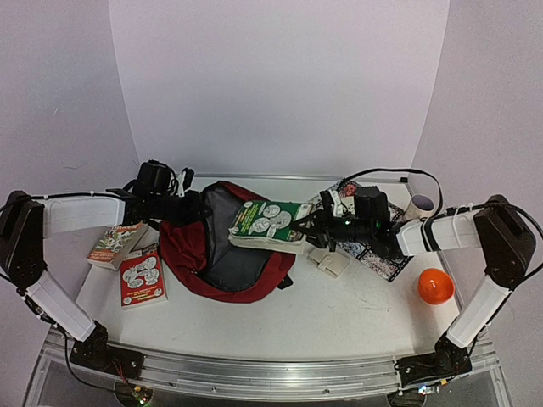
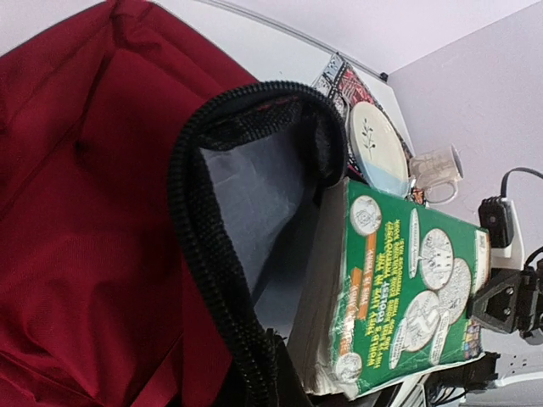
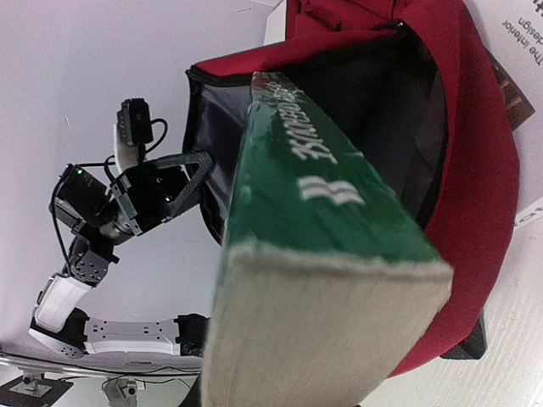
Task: Pack the student bag
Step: Pick up the largest pocket of the bag from the student bag, then place the book in the largest pocket of the bag.
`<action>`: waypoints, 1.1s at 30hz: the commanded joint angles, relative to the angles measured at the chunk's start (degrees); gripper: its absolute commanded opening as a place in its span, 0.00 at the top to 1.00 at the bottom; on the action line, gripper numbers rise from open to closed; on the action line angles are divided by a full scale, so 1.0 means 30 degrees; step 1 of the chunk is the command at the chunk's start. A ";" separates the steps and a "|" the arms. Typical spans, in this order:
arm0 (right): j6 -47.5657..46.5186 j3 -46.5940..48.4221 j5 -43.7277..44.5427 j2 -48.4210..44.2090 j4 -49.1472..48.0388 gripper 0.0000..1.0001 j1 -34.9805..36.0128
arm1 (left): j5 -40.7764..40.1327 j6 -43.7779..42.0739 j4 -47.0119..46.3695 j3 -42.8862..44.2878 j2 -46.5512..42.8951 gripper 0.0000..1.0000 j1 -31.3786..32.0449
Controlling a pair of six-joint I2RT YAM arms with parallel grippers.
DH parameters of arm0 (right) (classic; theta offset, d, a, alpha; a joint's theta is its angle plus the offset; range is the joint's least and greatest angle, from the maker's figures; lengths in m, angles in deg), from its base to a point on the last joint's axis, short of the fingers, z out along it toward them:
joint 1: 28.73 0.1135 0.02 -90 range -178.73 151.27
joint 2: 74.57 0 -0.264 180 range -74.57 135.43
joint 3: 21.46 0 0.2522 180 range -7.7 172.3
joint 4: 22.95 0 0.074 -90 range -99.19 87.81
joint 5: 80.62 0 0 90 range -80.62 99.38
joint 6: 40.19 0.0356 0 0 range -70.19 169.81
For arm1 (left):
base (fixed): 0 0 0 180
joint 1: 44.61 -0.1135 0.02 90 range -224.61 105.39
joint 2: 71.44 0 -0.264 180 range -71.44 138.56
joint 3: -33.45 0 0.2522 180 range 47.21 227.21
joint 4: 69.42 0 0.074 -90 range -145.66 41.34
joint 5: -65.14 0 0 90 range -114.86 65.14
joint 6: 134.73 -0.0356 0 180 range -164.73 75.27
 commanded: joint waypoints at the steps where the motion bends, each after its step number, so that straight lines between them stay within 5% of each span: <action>1: 0.0388 -0.0496 -0.0051 -0.1646 -0.1966 1.00 0.0332 | -0.0275 -0.0477 0.0335 0.2233 -0.1155 1.00 -0.0008; 11: 0.0588 -0.0559 0.0547 -0.1285 -0.2061 1.00 0.0749 | 0.0640 0.0107 0.0513 0.4907 -0.3032 1.00 -0.0009; 33: 0.2566 0.7091 0.4439 0.5028 -0.1112 1.00 0.2154 | 0.5074 0.0909 -0.0846 0.5118 -0.4303 1.00 0.0102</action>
